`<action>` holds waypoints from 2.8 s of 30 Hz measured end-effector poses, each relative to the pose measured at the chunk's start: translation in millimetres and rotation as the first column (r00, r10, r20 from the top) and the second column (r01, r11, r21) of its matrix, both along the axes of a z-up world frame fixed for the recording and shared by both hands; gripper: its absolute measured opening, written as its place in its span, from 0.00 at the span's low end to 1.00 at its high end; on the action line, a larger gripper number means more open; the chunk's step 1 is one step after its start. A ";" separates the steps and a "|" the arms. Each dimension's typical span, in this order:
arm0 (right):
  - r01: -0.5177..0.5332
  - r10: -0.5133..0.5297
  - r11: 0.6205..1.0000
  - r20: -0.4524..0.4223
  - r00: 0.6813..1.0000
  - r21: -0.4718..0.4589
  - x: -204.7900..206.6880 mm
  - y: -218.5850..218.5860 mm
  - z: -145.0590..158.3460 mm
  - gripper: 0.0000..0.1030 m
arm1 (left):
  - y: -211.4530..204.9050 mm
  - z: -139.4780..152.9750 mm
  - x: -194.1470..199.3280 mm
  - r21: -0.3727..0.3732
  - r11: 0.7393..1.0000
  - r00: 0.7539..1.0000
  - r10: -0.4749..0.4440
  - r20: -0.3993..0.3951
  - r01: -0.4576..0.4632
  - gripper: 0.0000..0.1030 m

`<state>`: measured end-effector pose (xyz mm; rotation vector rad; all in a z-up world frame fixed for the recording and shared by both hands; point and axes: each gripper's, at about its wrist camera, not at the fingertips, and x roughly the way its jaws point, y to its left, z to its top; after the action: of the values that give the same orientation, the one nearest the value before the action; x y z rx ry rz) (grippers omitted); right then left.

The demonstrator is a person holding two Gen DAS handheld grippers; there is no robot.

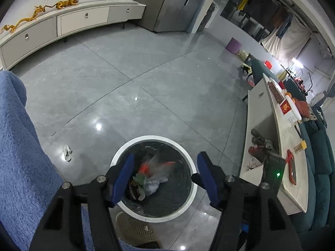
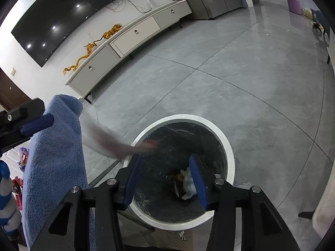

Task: Collect trash
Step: 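Carry both items over the trash bin and open both tools to drop them, then grasp pink barcode wrapper with left tool while right tool grasps red wrapper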

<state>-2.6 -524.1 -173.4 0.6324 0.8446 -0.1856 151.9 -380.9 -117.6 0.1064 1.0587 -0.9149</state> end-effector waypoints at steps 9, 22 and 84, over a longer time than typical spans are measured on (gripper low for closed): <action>0.016 -0.015 0.999 0.026 1.000 -0.037 -22.4 10.7 31.3 0.44 | 46.0 32.0 -15.6 -0.043 0.998 0.998 0.037 0.048 -0.034 0.59; -0.093 0.111 0.986 0.129 0.985 -0.139 -20.0 83.5 105.8 0.44 | 235.1 71.7 -49.0 -0.079 0.961 0.941 0.275 0.195 -0.265 0.59; -0.841 0.866 0.485 -0.004 0.501 -0.238 186.1 496.4 94.0 0.24 | 558.8 -15.4 -63.0 -0.160 0.549 0.553 0.833 0.022 -0.821 0.12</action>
<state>183.6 -27.7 -79.4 -0.0543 0.9229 0.6897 88.9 177.9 -133.0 -0.4477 0.8019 -0.0826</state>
